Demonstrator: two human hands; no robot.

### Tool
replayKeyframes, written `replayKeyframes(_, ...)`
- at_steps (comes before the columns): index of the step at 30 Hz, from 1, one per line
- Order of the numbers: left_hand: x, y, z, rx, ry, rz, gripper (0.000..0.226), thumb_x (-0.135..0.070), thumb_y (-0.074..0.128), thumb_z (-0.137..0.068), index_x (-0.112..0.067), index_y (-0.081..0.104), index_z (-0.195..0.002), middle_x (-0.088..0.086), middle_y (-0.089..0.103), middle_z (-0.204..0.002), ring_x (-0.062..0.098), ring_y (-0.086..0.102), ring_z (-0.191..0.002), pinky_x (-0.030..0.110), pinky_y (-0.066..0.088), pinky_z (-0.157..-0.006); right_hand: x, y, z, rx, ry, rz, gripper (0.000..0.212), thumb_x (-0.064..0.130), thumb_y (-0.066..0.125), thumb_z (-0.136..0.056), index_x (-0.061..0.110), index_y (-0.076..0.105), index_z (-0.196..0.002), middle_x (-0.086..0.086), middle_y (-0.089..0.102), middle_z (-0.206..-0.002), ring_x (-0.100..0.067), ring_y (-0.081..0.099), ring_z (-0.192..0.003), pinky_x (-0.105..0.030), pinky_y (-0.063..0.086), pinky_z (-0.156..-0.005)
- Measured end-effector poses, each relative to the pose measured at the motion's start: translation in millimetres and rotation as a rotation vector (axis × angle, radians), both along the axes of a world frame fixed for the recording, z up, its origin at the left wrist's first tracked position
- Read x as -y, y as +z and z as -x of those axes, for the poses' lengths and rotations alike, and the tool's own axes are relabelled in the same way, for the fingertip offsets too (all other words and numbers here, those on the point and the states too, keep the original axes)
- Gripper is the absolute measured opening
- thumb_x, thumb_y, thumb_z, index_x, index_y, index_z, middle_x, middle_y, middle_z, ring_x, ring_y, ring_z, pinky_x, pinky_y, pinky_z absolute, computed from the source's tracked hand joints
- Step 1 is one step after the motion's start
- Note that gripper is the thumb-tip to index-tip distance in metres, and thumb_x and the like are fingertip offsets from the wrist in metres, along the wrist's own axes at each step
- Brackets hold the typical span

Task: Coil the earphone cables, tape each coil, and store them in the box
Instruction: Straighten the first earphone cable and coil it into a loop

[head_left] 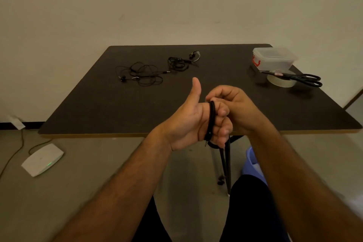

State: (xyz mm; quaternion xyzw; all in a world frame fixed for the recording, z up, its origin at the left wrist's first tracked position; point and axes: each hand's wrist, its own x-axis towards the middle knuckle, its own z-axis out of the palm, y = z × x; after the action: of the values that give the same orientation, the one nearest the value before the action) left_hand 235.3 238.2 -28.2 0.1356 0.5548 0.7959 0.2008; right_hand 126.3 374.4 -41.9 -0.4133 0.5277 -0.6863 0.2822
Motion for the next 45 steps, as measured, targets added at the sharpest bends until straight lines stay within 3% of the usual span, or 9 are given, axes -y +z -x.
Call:
replayKeyframes(3, 1, 1, 1, -0.023, 0.007, -0.007, 0.082, -0.081, 0.002, -0.078, -0.014, 0.048, -0.082, 0.005, 0.06, -0.071, 0.019, 0.058, -0.064, 0.034, 0.051, -0.07, 1, -23, -13, 0.119, 0.045, -0.011, 0.01, 0.014, 0.054, -0.091, 0.006, 0.061, -0.089, 0.0, 0.063, -0.063, -0.01, 0.061, -0.054, -0.024, 0.054, -0.053)
replayKeyframes(6, 5, 2, 2, -0.018, 0.035, -0.058, 0.083, -0.082, 0.002, -0.078, -0.013, 0.048, -0.082, 0.006, 0.06, -0.071, 0.021, 0.059, -0.064, 0.03, 0.052, -0.064, 3, -41, -27, 0.195, 0.057, -0.042, 0.045, 0.025, 0.072, -0.081, -0.011, 0.053, -0.1, -0.009, 0.056, -0.063, -0.013, 0.062, -0.053, -0.027, 0.055, -0.052)
replayKeyframes(8, 8, 2, 3, -0.013, 0.06, -0.074, 0.084, -0.083, 0.004, -0.077, -0.013, 0.05, -0.082, 0.007, 0.061, -0.071, 0.022, 0.06, -0.066, 0.031, 0.052, -0.063, 4, -48, -33, 0.192, -0.014, -0.087, 0.05, 0.019, 0.06, -0.086, -0.022, 0.044, -0.11, -0.015, 0.052, -0.069, -0.017, 0.06, -0.058, -0.03, 0.054, -0.055)
replayKeyframes(16, 21, 7, 10, -0.06, 0.328, -0.068, 0.081, -0.079, 0.009, -0.077, -0.013, 0.054, -0.091, 0.01, 0.065, -0.077, 0.023, 0.067, -0.073, 0.036, 0.054, -0.074, 0, -54, -53, 0.051, 0.043, -0.27, 0.02, 0.018, 0.048, -0.1, 0.008, 0.064, -0.109, -0.007, 0.062, -0.074, -0.019, 0.059, -0.063, -0.04, 0.051, -0.07)
replayKeyframes(25, 29, -6, 15, -0.071, 0.553, 0.364, 0.088, -0.078, 0.009, -0.073, -0.012, 0.056, -0.109, 0.011, 0.073, -0.095, 0.026, 0.07, -0.093, 0.042, 0.052, -0.091, -22, -17, -49, -0.201, 0.069, -0.481, 0.017, 0.015, 0.055, -0.098, 0.018, 0.063, -0.113, -0.002, 0.057, -0.069, -0.012, 0.049, -0.048, -0.025, 0.045, -0.047)
replayKeyframes(29, 24, -10, 11, -0.009, 0.421, 0.484, 0.091, -0.081, 0.007, -0.072, -0.015, 0.058, -0.108, 0.006, 0.071, -0.091, 0.015, 0.067, -0.084, 0.032, 0.048, -0.082, -29, 10, -41, -0.384, -0.032, -0.567, 0.014, 0.016, 0.061, -0.094, 0.025, 0.067, -0.103, -0.009, 0.068, -0.084, -0.026, 0.062, -0.068, -0.037, 0.054, -0.069)
replayKeyframes(33, 17, -10, 7, 0.009, 0.293, 0.508, 0.093, -0.078, 0.004, -0.076, -0.01, 0.059, -0.103, 0.006, 0.068, -0.083, 0.016, 0.064, -0.077, 0.029, 0.051, -0.074, -33, 31, -30, -0.452, -0.037, -0.588, 0.012, 0.012, 0.064, -0.09, 0.019, 0.068, -0.099, 0.002, 0.074, -0.094, -0.008, 0.071, -0.088, -0.029, 0.056, -0.085)
replayKeyframes(39, 9, -13, 4, 0.033, 0.17, 0.419, 0.087, -0.081, 0.001, -0.077, -0.013, 0.054, -0.085, 0.005, 0.057, -0.069, 0.014, 0.047, -0.056, 0.03, 0.037, -0.058, -31, 52, -14, -0.591, -0.207, -0.391, 0.014, 0.01, 0.064, -0.09, 0.024, 0.067, -0.093, 0.006, 0.07, -0.086, -0.003, 0.065, -0.077, -0.017, 0.053, -0.073)
replayKeyframes(45, -10, -12, -1, 0.085, 0.017, 0.138, 0.076, -0.085, 0.007, -0.076, -0.017, 0.041, -0.072, -0.004, 0.034, -0.057, 0.009, 0.023, -0.047, 0.025, 0.021, -0.048, -18, 34, 0, -0.274, -0.112, -0.027, 0.008, 0.011, 0.062, -0.093, 0.011, 0.067, -0.098, 0.003, 0.065, -0.073, -0.009, 0.056, -0.059, -0.023, 0.053, -0.061)
